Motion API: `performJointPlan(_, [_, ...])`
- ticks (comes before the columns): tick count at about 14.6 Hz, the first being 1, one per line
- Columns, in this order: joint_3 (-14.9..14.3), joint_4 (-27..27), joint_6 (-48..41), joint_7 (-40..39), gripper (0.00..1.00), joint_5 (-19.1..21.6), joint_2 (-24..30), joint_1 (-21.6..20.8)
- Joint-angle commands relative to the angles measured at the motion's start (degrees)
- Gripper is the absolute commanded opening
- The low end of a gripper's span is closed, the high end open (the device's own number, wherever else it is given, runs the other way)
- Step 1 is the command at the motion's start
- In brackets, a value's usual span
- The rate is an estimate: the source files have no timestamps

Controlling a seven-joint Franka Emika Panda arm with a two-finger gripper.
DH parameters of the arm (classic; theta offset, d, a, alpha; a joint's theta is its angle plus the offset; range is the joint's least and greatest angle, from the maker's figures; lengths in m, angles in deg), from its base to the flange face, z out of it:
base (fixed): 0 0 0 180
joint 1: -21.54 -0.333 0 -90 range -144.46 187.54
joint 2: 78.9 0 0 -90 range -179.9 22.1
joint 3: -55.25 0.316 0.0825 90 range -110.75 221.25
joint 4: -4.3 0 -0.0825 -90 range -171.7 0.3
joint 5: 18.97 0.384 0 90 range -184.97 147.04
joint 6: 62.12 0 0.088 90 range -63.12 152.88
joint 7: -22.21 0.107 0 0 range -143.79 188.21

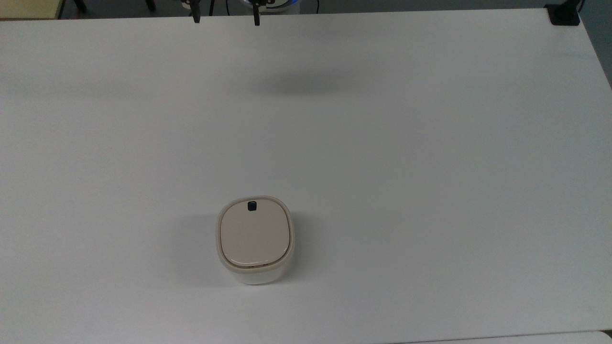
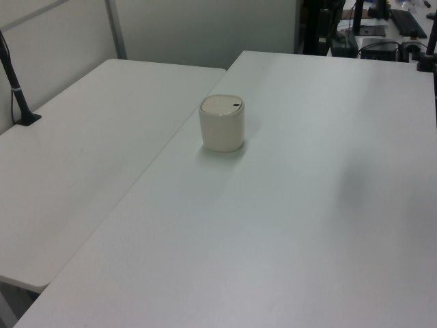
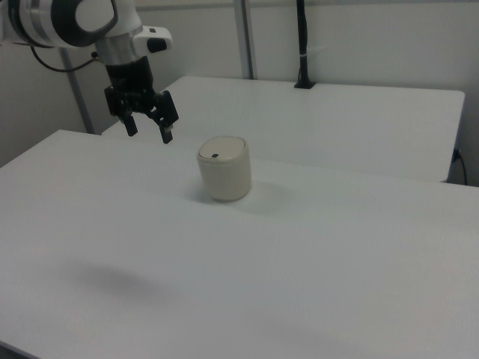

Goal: Open the trash bin
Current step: 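Move the gripper over the cream trash bin toward its lid button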

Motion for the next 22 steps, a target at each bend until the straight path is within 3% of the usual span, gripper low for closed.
performJointPlan(1, [0.19, 0.92, 0.00, -0.95, 1.00, 0.59, -0.93, -0.47])
performJointPlan(15, [0.19, 0.92, 0.08, -1.99, 1.00, 1.12, -1.02, -0.56])
performJointPlan(20, [0.19, 0.66, -0.09, -14.28, 1.00, 1.12, -1.02, -0.04])
performJointPlan(22, [0.19, 0.66, 0.26, -13.60, 0.95, 1.03, -1.28, -0.03])
